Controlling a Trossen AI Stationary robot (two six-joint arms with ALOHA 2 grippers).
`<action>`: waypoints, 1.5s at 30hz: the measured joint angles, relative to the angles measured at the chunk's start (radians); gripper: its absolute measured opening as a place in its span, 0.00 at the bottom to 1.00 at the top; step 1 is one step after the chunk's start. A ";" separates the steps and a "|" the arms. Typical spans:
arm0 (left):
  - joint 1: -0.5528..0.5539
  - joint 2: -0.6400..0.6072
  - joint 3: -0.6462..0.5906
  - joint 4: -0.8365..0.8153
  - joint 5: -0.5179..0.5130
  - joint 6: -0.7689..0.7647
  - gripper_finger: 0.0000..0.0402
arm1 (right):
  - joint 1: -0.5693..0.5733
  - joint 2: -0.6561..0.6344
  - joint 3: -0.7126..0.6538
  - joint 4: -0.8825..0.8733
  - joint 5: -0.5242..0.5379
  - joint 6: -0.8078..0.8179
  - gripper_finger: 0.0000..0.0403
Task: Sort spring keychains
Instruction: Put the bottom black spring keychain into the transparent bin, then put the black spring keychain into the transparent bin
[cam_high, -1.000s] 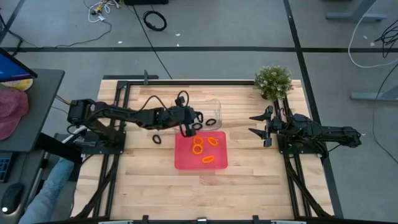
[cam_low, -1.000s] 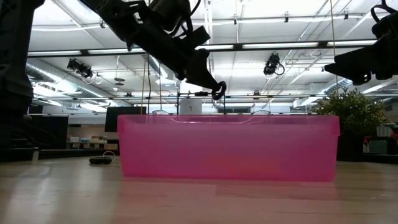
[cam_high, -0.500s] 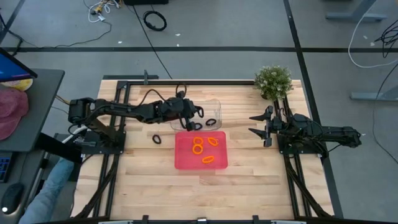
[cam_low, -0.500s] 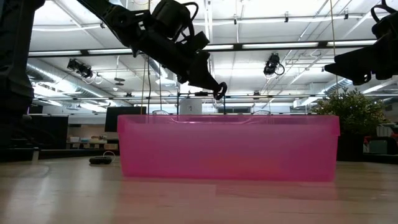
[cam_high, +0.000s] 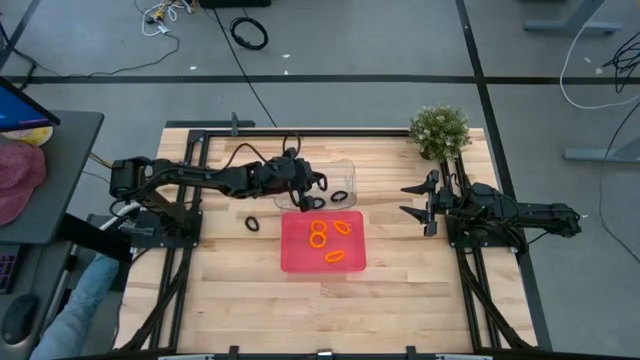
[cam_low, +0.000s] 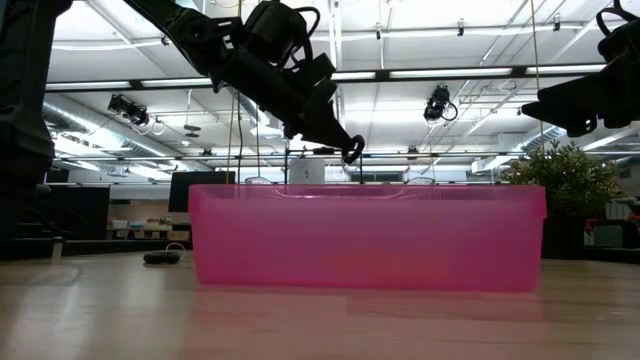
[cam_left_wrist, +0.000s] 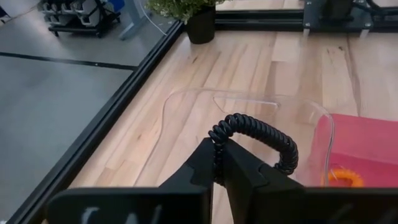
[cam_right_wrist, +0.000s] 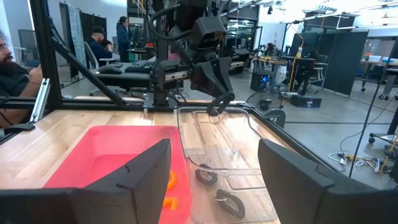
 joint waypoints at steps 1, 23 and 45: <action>0.000 0.000 0.000 -0.006 0.000 0.000 0.07 | 0.000 0.000 0.000 0.000 0.000 0.000 0.61; 0.000 0.000 0.000 -0.014 -0.001 -0.003 0.33 | 0.000 0.000 0.000 0.000 0.000 0.000 0.61; -0.023 -0.262 0.000 -0.676 -0.004 -0.265 0.35 | 0.000 0.000 0.000 0.000 0.000 0.000 0.61</action>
